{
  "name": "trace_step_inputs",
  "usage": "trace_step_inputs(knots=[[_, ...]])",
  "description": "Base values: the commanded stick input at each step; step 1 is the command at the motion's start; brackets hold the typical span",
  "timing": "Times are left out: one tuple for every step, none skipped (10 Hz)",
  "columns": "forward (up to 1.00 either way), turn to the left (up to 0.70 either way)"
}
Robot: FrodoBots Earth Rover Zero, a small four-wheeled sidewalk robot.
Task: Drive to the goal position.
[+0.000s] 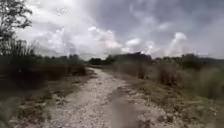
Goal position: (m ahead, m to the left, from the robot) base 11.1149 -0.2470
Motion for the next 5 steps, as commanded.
trace_step_inputs(knots=[[0.70, 0.00], [0.70, 0.00], [0.70, 0.00], [0.70, 0.00], [0.70, 0.00]])
